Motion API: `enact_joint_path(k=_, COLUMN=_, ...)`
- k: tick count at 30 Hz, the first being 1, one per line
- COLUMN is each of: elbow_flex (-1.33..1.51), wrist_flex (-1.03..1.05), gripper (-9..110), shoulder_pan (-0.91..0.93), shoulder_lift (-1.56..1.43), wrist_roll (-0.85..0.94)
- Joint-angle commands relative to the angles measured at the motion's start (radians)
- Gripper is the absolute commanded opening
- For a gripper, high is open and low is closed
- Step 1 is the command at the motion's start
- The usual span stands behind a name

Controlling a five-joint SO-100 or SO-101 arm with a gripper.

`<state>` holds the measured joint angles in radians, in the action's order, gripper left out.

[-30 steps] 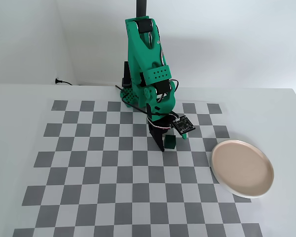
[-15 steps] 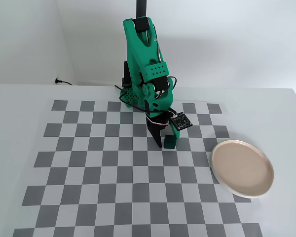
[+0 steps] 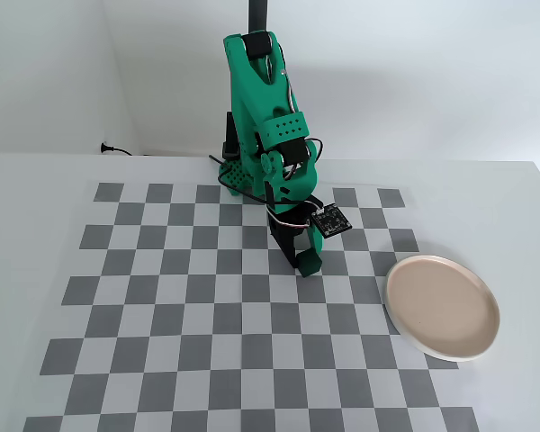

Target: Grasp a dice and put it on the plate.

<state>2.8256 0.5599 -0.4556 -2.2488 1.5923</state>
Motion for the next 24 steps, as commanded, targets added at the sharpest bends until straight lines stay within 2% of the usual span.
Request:
enact_joint_path(k=1, elbow_flex=0.002, wrist_flex=0.006, gripper=-4, shoulder_pan=-0.005, shoulder_lift=-0.012, wrist_roll=-0.008)
enact_joint_path(k=8, elbow_flex=0.000, wrist_flex=0.109, gripper=-4, shoulder_pan=-0.018, shoulder_lift=-0.235, wrist_roll=0.038)
enact_joint_path(k=16, elbow_flex=-0.032, wrist_flex=0.299, gripper=-4, shoulder_pan=-0.130, shoulder_lift=-0.569, wrist_roll=0.029)
enact_joint_path(k=24, elbow_flex=-0.290, wrist_flex=0.333, gripper=-4, shoulder_pan=-0.184, shoulder_lift=-0.382, wrist_roll=-0.009)
